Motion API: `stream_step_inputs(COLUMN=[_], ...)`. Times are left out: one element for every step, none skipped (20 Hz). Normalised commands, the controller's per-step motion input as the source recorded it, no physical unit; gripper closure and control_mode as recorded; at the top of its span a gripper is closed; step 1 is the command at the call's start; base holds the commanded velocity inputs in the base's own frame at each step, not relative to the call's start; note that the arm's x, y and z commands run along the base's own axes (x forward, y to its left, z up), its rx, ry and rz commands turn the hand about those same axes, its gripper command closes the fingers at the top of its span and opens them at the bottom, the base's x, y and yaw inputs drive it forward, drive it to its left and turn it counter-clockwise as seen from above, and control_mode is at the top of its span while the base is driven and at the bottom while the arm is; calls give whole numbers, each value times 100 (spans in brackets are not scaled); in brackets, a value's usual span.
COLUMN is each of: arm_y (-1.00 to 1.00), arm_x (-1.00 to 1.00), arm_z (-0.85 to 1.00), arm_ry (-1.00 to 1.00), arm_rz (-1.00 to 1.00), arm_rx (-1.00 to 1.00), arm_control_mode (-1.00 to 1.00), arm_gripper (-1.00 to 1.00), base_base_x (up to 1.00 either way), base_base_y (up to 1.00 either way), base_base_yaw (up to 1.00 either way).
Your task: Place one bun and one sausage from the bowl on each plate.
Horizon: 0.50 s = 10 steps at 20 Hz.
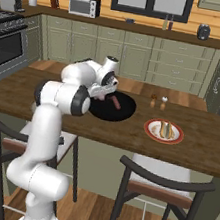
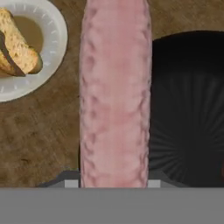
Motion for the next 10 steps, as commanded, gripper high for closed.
stream_step_inputs(arm_y=[14,34,47,67,75,86,88,94,97,99], arm_x=[-100,-100,-100,-100,-100,-90,-57,-38,-30,-27], arm_z=[10,11,14,18,24,38,53,64,63,59], arm_ry=[-1,0,0,0,0,0,0,3,5,7], arm_rz=[15,21,25,30,33,35,36,36,36,37], arm_rx=[-6,-11,-14,-17,-18,-18,-17,-16,-15,-15], arm_control_mode=[-100,-100,-100,-100,-100,-100,-100,-100,-100,-100], arm_gripper=[100,100,100,100,100,100,100,100,100,100], base_base_x=[0,0,0,0,0,0,0,0,0,0], base_base_y=[0,0,0,0,0,0,0,0,0,0], base_base_yaw=[0,0,0,0,0,0,0,0,0,0])
